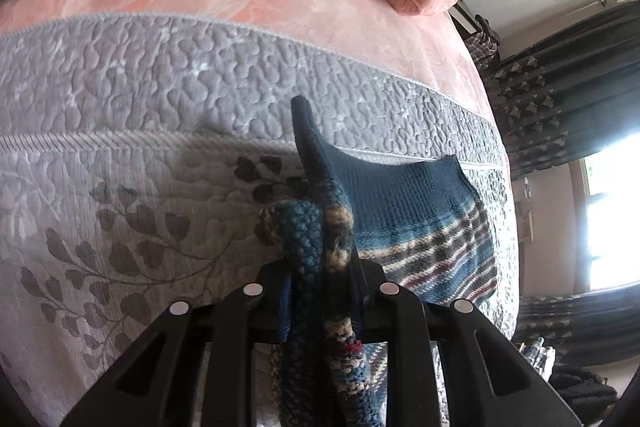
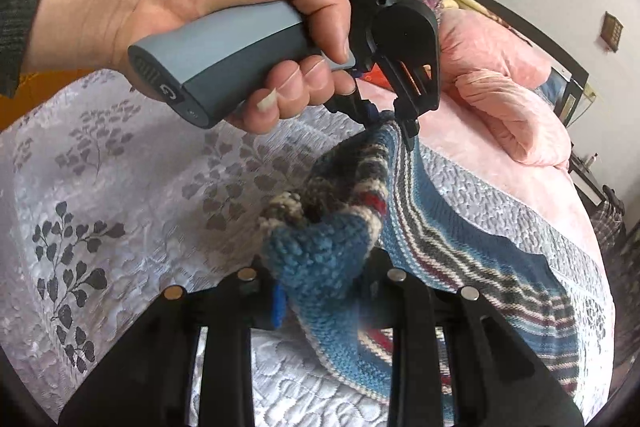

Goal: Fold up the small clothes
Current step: 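Lift the held edge with the left gripper and fold it across the sweater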

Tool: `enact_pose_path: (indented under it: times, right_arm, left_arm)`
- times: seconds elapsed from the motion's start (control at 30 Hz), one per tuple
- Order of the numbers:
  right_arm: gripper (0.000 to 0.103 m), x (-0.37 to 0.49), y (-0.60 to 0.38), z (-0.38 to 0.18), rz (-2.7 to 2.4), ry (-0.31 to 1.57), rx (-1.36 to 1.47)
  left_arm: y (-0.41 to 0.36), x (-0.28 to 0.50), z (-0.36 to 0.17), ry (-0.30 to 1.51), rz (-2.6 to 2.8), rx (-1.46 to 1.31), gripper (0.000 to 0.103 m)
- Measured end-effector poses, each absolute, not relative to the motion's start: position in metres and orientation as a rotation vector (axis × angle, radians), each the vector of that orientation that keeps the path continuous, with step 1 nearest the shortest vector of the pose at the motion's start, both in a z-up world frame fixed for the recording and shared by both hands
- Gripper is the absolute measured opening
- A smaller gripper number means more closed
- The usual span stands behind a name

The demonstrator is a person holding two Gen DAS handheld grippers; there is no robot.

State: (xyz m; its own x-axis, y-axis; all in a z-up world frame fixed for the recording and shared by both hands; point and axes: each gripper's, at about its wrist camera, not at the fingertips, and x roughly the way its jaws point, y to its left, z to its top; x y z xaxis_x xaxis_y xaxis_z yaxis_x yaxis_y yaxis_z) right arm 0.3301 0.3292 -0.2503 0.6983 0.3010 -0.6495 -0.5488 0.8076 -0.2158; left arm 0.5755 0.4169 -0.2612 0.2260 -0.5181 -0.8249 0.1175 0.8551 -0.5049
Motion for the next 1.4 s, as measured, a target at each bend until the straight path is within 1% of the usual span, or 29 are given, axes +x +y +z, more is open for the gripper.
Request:
enact_pose_path:
  times: [0.4,0.57,0.87,1.4]
  right_arm:
    - [0.023,0.334,0.283,-0.211,0.457,0.607,-0.321]
    - [0.02,0.336,0.263,-0.197,0.439,0.593,-0.29]
    - [0.018,0.338,0.234,-0.186,0.415,0.579,-0.25]
    - [0.016,0.34,0.18,-0.17,0.362,0.564,-0.18]
  left_arm:
    - [0.371,0.575,-0.214,1.26,-0.425,-0.306,0.022]
    - [0.352,0.575,-0.198,1.252,-0.415,-0.283,0.022]
    - [0.316,0.576,-0.18,1.247,-0.409,-0.243,0.022]
    - [0.248,0.574,-0.153,1.234,-0.417,-0.172,0.022]
